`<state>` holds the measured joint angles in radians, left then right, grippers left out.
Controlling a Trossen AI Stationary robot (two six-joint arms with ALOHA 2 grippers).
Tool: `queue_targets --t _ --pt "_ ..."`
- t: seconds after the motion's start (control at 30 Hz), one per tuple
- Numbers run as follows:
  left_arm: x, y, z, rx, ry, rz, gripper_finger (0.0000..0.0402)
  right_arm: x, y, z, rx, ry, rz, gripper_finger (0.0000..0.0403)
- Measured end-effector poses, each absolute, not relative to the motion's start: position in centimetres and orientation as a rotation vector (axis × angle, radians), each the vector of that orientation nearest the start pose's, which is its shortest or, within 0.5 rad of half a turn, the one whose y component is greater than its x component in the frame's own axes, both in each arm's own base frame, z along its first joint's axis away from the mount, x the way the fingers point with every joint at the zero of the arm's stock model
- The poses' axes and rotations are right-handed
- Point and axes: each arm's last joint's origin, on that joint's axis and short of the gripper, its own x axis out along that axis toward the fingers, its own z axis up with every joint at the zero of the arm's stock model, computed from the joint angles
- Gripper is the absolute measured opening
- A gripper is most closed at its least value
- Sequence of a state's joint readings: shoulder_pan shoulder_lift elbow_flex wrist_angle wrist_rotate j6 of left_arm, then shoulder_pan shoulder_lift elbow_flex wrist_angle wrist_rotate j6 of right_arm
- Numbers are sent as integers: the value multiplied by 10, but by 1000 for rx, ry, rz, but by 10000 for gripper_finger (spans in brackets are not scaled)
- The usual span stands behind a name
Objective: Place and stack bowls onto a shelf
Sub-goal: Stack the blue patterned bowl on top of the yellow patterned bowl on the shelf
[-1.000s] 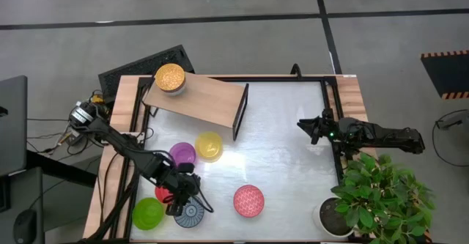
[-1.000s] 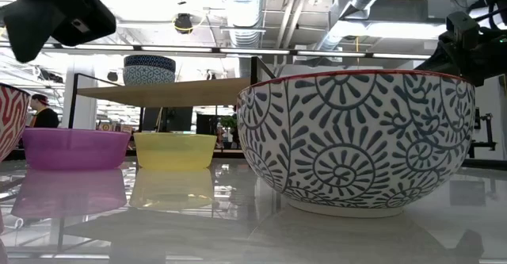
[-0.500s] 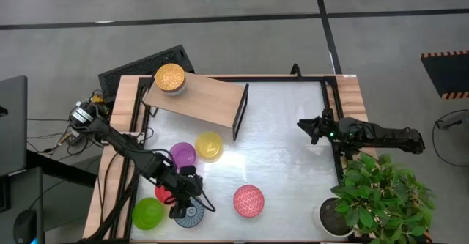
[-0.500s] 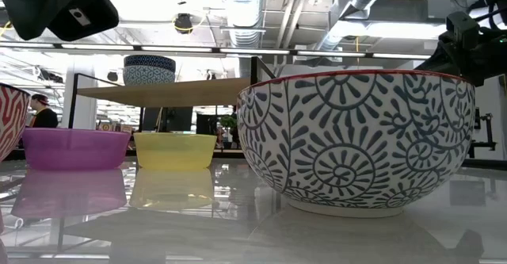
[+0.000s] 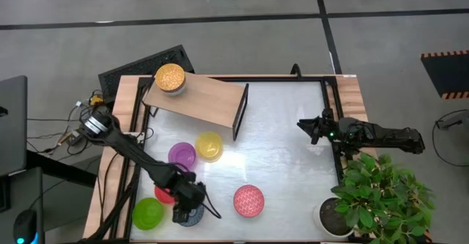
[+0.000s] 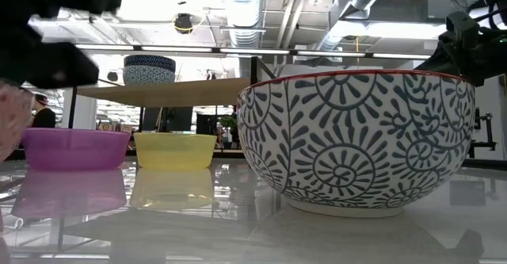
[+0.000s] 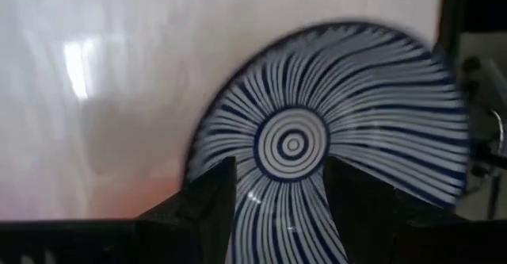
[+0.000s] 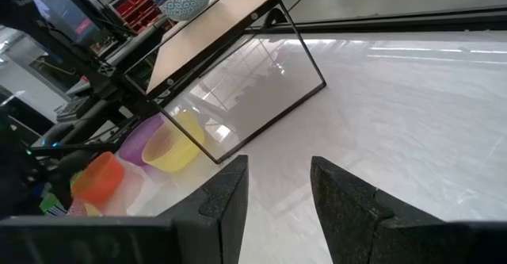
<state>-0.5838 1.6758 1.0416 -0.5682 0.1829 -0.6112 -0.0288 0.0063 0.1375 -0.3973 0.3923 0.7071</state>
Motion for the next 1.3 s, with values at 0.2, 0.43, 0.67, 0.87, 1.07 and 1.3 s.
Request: queue_targets --t 0.2,0.43,0.67,0.87,1.07,1.3 --pt "262 -181 168 -324 1408 -258 169 82 -13 172 645 104 -492 164" --pt "265 -185 182 -356 1360 -314 149 82 -13 172 645 103 -492 164" --pt "262 -184 221 -332 1343 -378 144 82 -13 172 645 103 -492 164" --pt "254 -167 235 -123 1237 -138 144 82 -13 172 645 103 -492 164" --pt "255 -154 220 -143 1270 -109 144 82 -13 172 645 103 -492 164" --pt "254 -148 202 -165 1282 -149 144 82 -13 172 644 104 -491 164"
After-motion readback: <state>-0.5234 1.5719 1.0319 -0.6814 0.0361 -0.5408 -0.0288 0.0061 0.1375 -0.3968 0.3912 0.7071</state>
